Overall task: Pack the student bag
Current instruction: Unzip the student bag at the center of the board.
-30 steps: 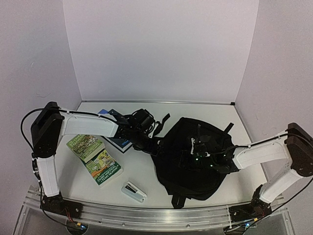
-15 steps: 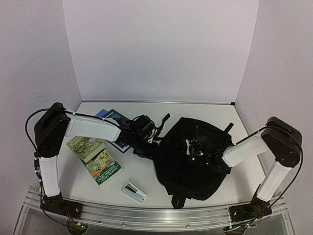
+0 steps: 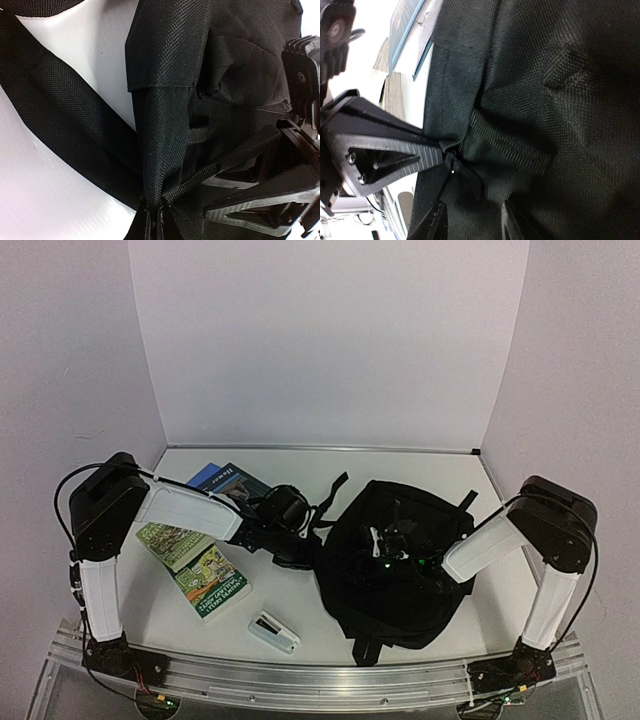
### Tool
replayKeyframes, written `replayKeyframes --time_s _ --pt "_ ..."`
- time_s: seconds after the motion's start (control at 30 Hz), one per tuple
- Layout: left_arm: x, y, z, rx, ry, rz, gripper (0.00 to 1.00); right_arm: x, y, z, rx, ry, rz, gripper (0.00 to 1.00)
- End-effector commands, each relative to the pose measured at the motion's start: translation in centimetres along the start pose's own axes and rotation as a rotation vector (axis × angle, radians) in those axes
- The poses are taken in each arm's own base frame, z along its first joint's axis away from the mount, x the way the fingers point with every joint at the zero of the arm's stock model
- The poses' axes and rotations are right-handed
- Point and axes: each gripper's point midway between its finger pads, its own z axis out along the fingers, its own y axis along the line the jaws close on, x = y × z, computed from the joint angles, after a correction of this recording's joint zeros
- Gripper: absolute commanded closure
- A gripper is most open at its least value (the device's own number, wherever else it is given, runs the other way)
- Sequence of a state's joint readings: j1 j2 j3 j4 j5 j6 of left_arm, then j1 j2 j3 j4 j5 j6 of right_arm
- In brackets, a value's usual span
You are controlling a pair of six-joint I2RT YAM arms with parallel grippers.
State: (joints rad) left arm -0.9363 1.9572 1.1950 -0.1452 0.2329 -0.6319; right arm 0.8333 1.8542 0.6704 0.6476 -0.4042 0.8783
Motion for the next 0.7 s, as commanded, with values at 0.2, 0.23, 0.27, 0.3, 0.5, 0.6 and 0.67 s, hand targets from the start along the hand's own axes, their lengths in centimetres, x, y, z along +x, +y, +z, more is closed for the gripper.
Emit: replayKeyframes --time_s 0.2,0.23,0.27,0.3,0.5,0.6,0.67 --pt "-0.4 -1.2 -1.0 0.04 -0.019 0.002 1.0 -2.0 2.4 0.6 -0.083 -0.064 0.006 0.92" --pt "-0.3 -1.2 -1.0 0.038 -0.018 0.002 1.0 -2.1 2.5 0.4 -0.085 -0.069 0.007 0.95" --pt "-0.3 -1.2 -1.1 0.038 -0.019 0.003 1.0 -2.2 2.6 0.3 -0.087 -0.074 0.006 0.97" --pt "-0.4 -1.2 -1.1 0.035 -0.02 0.004 1.0 -2.4 2.8 0.0 -0.091 -0.082 0.005 1.0" --pt "-1.3 -1.4 -2.1 0.031 -0.049 -0.007 0.91 -3.0 3.8 -1.7 -0.105 -0.126 -0.026 1.0" --pt "-2.9 -0.9 -3.3 -0.028 -0.099 -0.036 0.68 -3.2 4.6 -2.4 -0.124 -0.137 -0.046 1.0" --pt "-3.7 -0.5 -3.9 -0.056 -0.11 -0.045 0.6 -3.3 5.0 -2.8 -0.134 -0.14 -0.058 1.0"
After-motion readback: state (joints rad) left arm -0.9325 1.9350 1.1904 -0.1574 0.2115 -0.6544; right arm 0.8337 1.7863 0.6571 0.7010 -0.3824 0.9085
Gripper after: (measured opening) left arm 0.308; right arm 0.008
